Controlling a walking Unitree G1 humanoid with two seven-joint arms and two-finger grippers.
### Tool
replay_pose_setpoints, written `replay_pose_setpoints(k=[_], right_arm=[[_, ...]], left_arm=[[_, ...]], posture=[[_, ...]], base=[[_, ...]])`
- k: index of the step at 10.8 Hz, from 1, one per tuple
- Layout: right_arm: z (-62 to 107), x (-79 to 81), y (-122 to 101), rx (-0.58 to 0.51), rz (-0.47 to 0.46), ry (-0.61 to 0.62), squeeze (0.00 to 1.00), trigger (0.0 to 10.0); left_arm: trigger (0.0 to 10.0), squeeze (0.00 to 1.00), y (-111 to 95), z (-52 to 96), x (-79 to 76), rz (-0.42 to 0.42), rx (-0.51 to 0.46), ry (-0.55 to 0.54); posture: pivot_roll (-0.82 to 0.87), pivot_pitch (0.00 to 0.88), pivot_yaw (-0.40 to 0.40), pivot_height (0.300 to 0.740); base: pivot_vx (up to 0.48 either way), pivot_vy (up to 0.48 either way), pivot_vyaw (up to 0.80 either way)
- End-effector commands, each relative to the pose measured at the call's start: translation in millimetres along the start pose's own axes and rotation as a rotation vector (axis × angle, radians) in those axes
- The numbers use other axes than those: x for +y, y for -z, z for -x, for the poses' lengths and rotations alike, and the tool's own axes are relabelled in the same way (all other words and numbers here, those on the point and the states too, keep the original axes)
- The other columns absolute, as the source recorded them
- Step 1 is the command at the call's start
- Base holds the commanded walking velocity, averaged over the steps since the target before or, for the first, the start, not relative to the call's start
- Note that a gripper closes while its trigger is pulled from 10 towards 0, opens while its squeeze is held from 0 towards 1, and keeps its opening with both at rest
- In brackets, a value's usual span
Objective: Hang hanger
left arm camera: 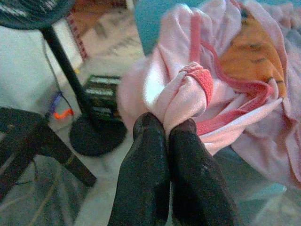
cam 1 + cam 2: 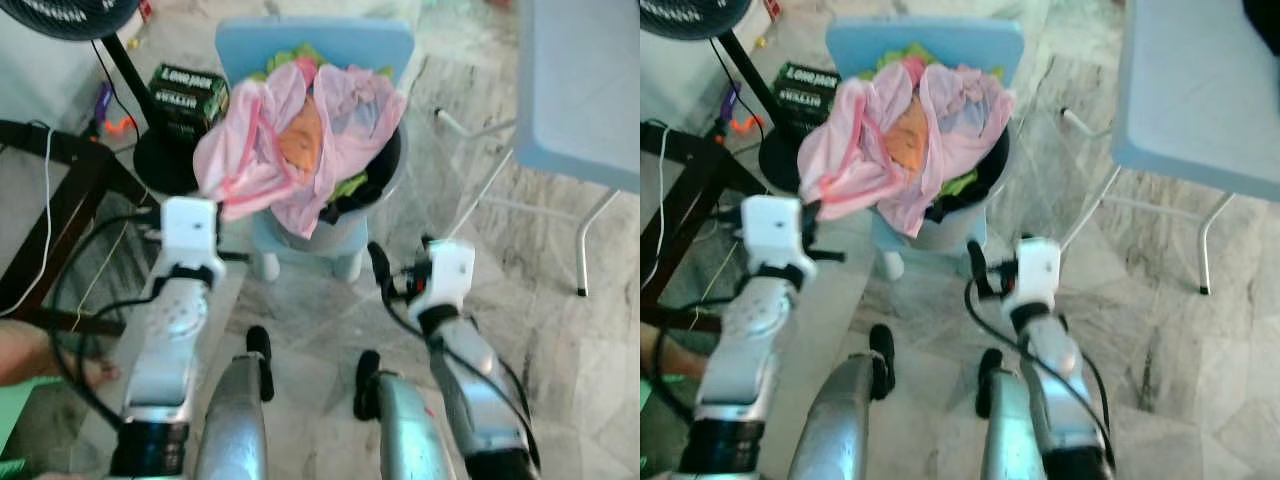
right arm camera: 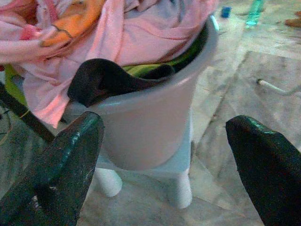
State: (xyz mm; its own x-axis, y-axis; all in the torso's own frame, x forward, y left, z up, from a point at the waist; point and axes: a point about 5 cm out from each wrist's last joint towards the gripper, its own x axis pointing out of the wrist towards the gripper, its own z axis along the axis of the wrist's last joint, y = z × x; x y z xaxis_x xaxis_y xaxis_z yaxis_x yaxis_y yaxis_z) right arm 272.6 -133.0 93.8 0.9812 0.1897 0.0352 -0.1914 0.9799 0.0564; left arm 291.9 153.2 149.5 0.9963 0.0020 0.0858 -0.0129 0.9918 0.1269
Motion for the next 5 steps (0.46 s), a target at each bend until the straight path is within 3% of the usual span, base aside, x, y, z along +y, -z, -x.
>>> replay_pose_setpoints(k=[1, 2, 4, 5], right_arm=[[5.7, -7.9, 3.4, 0.005, -0.001, 0.048, 0.0, 10.0], [1.6, -14.0, 1.4, -0.008, 0.023, 0.071, 0.0, 10.0], [-11.3, -25.0, -9.5, -0.044, 0.046, 0.11, 0.0, 10.0], [-19.1, -24.2, -14.4, -0.053, 0.063, 0.093, 0.0, 10.0]], left_arm=[[4.4, 0.0, -2.5, 4.6, 3.0, -0.027, -0.027, -0.005], [9.6, 0.0, 7.1, 1.1, 5.9, -0.012, 0.016, -0.012], [10.0, 0.0, 0.8, -11.6, -3.2, -0.003, -0.016, -0.008], [10.0, 0.0, -9.0, -17.9, -12.6, 0.05, -0.048, 0.003]], posture=[[0.0, 0.248, -0.011, 0.74], [-0.02, 0.229, -0.001, 0.74], [-0.05, 0.213, 0.007, 0.74], [-0.05, 0.208, 0.002, 0.74]], base=[[0.0, 0.0, 0.0], [0.0, 0.0, 0.0], [0.0, 0.0, 0.0], [0.0, 0.0, 0.0]])
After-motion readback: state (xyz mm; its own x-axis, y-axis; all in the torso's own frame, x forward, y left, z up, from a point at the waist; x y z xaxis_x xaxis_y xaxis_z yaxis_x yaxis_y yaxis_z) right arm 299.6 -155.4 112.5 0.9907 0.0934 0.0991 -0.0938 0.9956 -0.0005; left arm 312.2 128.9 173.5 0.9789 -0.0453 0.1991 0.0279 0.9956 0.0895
